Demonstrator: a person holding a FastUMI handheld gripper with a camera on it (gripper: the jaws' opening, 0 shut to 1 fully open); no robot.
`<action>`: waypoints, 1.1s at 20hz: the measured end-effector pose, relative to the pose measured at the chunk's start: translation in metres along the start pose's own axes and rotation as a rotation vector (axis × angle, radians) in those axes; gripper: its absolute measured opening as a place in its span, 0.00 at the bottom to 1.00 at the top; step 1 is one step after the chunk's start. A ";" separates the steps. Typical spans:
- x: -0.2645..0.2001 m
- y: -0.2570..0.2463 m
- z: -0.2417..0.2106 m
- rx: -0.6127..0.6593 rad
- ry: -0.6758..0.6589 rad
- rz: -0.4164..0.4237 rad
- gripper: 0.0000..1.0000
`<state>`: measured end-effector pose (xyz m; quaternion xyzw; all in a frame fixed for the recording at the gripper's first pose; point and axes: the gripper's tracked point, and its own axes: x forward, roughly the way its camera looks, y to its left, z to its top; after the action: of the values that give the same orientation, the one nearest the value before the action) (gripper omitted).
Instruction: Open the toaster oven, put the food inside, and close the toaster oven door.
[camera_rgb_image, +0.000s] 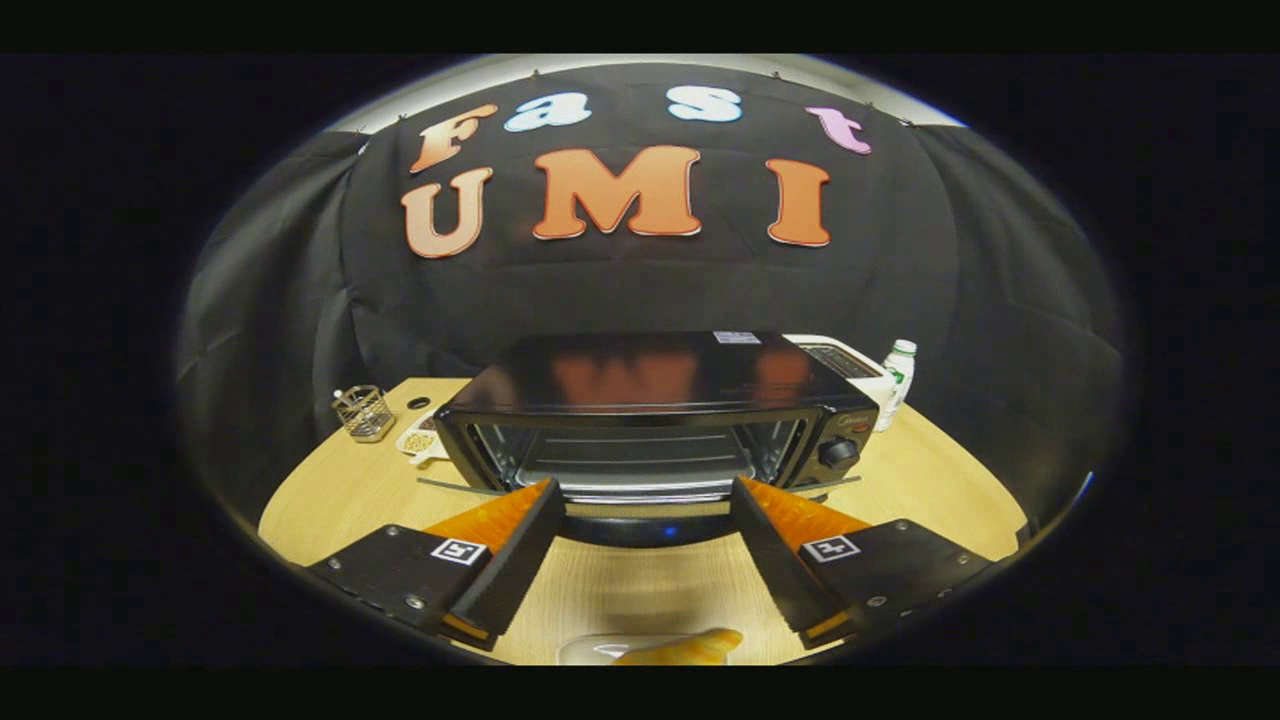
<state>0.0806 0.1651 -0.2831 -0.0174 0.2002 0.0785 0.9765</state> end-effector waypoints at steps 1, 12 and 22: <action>0.001 0.000 0.001 -0.003 0.003 0.000 0.99; -0.008 -0.003 -0.025 -0.012 0.065 0.008 1.00; -0.025 -0.007 -0.119 -0.043 0.218 0.010 0.99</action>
<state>0.0129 0.1464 -0.3830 -0.0455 0.3037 0.0855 0.9478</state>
